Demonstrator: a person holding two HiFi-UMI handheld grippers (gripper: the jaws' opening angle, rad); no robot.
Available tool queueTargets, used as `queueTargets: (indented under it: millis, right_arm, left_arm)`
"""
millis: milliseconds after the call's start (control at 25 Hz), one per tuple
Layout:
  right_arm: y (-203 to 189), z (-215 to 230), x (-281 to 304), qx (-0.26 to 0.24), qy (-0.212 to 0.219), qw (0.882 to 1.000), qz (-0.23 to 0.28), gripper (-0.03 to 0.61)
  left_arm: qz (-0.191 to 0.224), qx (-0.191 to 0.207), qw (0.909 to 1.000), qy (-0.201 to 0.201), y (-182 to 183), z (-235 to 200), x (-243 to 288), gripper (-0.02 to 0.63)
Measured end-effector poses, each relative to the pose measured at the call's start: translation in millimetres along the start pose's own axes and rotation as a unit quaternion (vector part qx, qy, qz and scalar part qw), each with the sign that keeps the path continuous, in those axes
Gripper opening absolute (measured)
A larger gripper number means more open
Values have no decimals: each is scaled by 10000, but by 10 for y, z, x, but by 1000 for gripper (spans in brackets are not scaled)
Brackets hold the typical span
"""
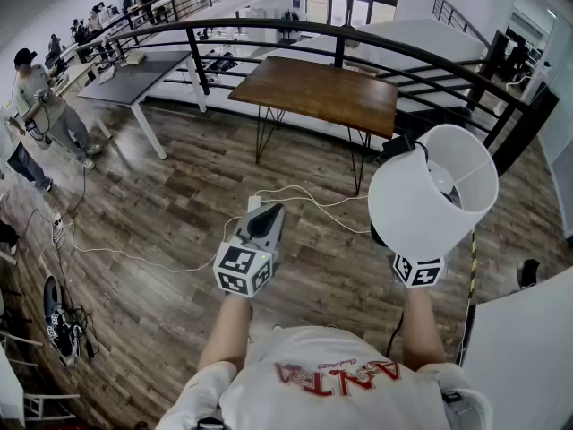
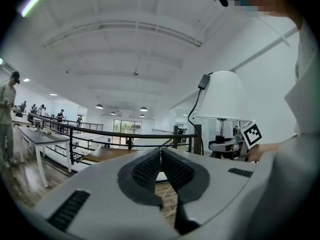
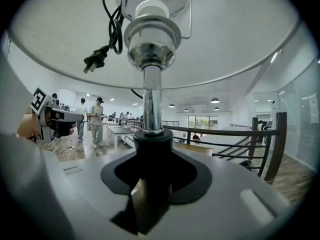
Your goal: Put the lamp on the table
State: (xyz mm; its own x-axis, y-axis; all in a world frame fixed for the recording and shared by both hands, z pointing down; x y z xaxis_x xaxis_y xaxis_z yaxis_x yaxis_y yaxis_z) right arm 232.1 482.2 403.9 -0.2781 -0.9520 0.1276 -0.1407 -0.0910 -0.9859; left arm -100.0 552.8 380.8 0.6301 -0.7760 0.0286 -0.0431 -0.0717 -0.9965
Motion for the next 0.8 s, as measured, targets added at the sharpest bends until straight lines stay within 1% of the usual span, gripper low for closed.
queueTargets:
  millis: [200,440,720,800]
  right_arm:
    - [-6,-50,-39,14,10,10000,12,132]
    - [-36,-163,-111,29,-146,9999,-14,132]
    - [-3,-392,-144,218,-286,9993,38,132]
    - [10,-448,-158,223,-354,9991,91,133]
  left_arm:
    - [-29,-19,10000,-10,-16,-29,-36,14]
    - [-41,-6,9998,-175,-29,-106,-107,14]
    - [-83,9,9995,-315,-28,-328,-306,14]
    - [-89,27,9996,-284,-37,-393,-389,14]
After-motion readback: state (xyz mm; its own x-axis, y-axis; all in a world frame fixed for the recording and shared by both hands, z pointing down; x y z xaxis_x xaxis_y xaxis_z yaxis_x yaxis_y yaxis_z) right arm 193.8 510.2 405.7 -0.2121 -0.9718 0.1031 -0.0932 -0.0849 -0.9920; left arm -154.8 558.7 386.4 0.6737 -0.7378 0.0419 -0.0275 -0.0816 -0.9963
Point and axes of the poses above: the fingertips, and each gripper's own axes: x forward along the fingers, z to its right, y out of its top, the point moved 8 cm from there along -x, backward along the fingers, and after that the axes turned 15 degrees about -y, right-handed, at the moved point
